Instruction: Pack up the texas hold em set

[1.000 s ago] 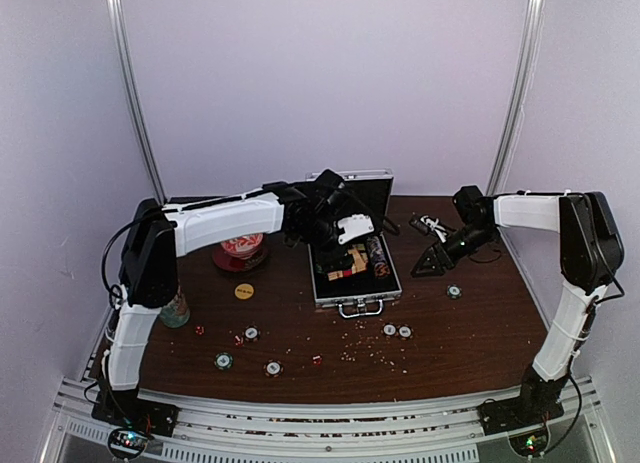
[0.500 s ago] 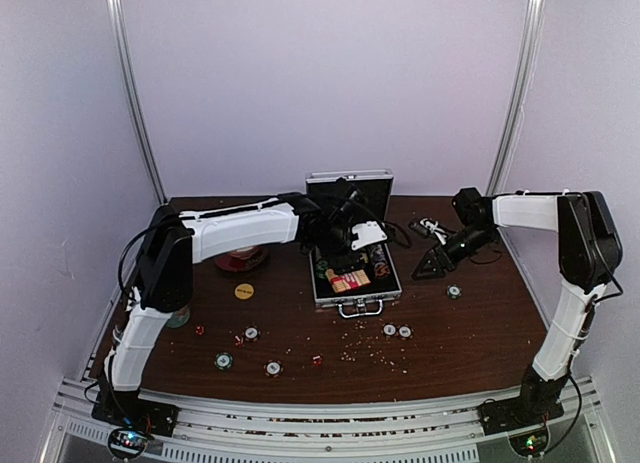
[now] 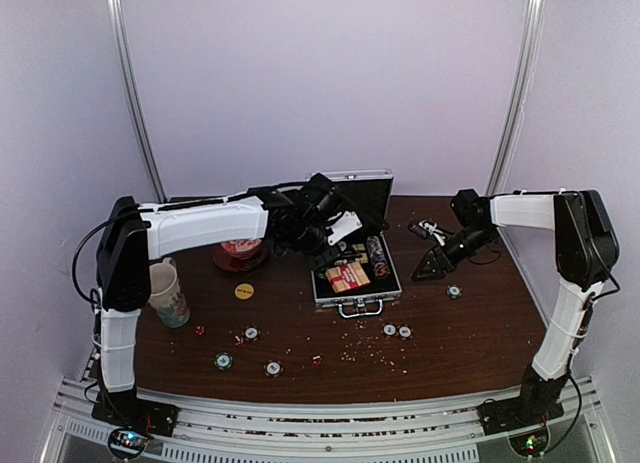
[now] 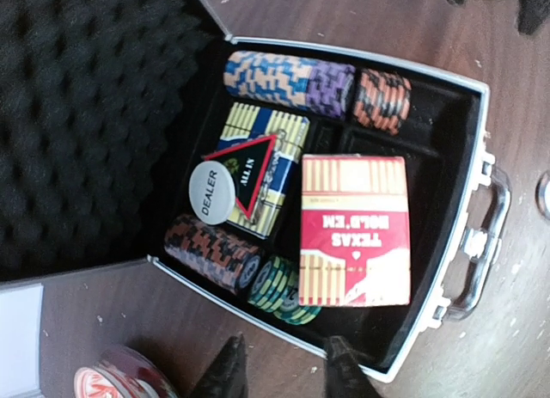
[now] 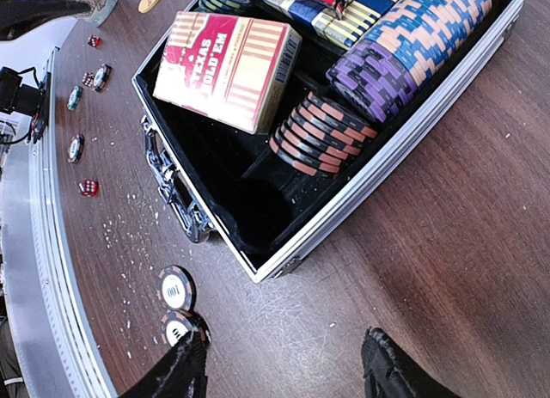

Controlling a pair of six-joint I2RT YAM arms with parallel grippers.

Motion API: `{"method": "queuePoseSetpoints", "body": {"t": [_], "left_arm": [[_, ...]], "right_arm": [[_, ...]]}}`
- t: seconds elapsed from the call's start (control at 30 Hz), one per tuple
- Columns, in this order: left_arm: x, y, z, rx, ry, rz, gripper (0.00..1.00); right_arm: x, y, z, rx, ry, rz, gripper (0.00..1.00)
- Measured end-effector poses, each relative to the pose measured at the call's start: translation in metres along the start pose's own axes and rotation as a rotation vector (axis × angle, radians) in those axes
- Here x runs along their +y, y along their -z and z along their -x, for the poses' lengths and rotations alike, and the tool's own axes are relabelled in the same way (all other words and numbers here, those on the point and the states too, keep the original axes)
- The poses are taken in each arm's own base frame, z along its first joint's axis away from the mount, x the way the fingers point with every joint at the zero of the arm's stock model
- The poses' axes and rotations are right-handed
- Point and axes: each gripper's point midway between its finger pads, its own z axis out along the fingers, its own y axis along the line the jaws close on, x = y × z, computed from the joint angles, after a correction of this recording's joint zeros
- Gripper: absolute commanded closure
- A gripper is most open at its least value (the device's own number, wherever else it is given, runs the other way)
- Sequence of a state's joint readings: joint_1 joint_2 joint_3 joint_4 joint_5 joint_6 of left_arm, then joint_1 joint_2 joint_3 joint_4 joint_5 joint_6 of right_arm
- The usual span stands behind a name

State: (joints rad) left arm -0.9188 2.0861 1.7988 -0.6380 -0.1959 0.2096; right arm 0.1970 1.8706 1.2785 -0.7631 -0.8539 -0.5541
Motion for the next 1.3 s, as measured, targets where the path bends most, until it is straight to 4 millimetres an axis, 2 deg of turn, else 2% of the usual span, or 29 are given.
{"method": "queuePoseSetpoints", "body": {"t": [0.2, 0.4, 0.6, 1.3], "left_arm": [[0.004, -0.010, -0.018, 0.038, 0.058, -0.037, 0.97], [0.011, -0.029, -0.037, 0.082, 0.090, -0.065, 1.00], [-0.003, -0.051, -0.051, 0.120, 0.092, -0.126, 1.00], [-0.010, -0.075, -0.023, 0.061, 0.100, -0.185, 1.00]], "right_arm": [[0.001, 0.000, 0.000, 0.001, -0.002, 0.003, 0.37], [0.001, 0.000, 0.000, 0.001, -0.002, 0.003, 0.37], [0.000, 0.000, 0.000, 0.000, -0.002, 0.003, 0.37], [-0.002, -0.007, -0.008, 0.029, -0.017, 0.020, 0.37]]}}
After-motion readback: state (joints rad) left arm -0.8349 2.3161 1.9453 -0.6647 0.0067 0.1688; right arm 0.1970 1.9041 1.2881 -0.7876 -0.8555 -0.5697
